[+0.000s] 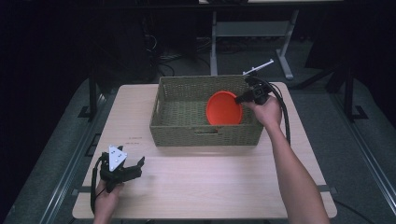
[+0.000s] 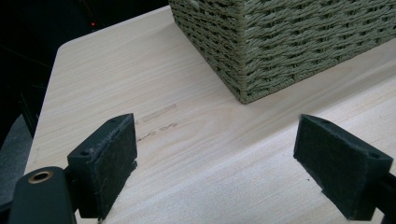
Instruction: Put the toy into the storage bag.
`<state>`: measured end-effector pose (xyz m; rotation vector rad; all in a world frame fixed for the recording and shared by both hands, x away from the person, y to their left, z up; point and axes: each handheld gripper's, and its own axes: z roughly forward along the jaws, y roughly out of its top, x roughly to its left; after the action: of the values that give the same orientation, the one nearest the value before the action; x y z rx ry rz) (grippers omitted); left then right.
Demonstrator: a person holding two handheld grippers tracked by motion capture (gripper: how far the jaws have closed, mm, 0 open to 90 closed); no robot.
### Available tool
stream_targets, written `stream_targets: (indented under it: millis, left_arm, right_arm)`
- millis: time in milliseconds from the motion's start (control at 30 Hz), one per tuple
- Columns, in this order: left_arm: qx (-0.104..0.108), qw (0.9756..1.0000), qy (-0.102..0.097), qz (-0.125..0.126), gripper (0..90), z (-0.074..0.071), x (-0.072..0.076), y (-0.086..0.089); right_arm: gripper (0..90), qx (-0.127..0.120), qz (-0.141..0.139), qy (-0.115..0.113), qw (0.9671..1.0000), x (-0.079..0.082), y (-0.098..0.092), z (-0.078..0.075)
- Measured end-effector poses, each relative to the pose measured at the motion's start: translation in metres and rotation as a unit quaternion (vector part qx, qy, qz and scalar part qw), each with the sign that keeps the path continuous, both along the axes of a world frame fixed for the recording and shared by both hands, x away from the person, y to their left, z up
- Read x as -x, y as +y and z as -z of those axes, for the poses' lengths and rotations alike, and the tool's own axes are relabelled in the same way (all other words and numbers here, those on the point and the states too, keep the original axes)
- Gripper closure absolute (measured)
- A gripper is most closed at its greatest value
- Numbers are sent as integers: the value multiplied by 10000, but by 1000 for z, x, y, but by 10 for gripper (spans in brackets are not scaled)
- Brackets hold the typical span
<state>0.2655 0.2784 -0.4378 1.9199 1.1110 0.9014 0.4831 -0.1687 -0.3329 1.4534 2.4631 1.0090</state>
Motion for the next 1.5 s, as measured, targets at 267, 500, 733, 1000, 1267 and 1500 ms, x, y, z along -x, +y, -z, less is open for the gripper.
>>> stream_targets:
  millis: [267, 500, 733, 1000, 1267, 1500]
  left_arm:
    - [59, 10000, -14, -24, 128, 0, 1, 0]
    - [7, 10000, 12, -9, 128, 0, 0, 0]
    - [14, 10000, 11, -29, 128, 0, -2, -1]
    - [-3, 10000, 24, -6, 128, 0, -2, -2]
    - [-12, 10000, 25, 30, 128, 1, -1, -2]
    - [37, 10000, 15, -37, 128, 0, 0, 0]
  right_arm:
    - [808, 170, -120, 87, 9997, -3, 10, 10]
    - [778, 113, -66, 86, 9999, -3, 10, 16]
    - [731, 104, 106, 127, 9998, -4, 0, 18]
    - [696, 12, 56, 142, 9999, -2, -4, 20]
    - [610, -77, 18, 31, 10000, 5, -5, 17]
    - [484, -211, -35, 153, 9997, 11, -6, 17]
